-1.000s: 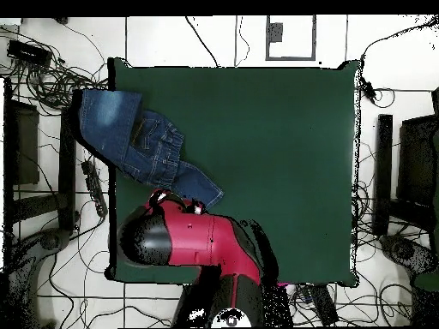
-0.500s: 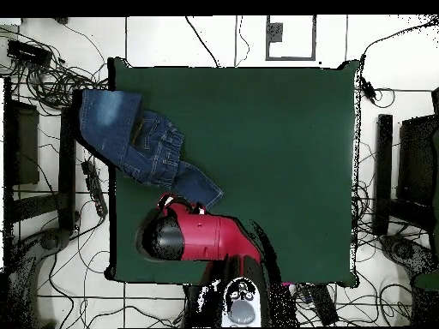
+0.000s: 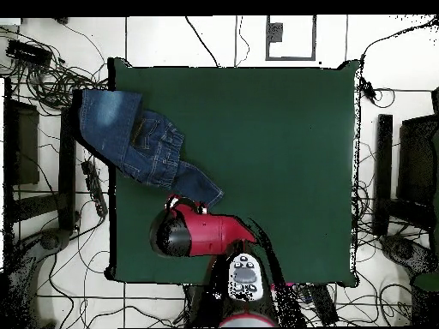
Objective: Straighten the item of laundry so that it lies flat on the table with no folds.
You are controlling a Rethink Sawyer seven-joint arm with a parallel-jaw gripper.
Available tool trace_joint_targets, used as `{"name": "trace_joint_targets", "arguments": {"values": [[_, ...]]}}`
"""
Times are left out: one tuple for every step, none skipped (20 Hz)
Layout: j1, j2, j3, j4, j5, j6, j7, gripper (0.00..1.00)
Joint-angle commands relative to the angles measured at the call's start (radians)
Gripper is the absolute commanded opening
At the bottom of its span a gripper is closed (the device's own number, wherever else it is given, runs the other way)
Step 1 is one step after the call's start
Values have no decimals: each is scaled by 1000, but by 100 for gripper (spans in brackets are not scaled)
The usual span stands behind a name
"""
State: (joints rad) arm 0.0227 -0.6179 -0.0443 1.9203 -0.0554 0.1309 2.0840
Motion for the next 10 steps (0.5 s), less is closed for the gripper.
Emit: {"name": "trace_joint_targets", "arguments": {"values": [[16, 147, 105, -73, -40, -50, 59, 100], [13, 161, 101, -94, -42, -44, 52, 100], [7, 173, 103, -110, -44, -41, 49, 100], [1, 184, 106, -125, -45, -37, 45, 100], [-2, 194, 106, -141, -48, -33, 40, 100], [-2, 205, 104, -159, -51, -30, 37, 100], [2, 213, 96, -173, -52, -27, 36, 100], [6, 222, 89, -188, -53, -23, 35, 100], [9, 231, 82, -203, -54, -19, 34, 100], [13, 242, 76, -217, -55, -17, 35, 100]]}}
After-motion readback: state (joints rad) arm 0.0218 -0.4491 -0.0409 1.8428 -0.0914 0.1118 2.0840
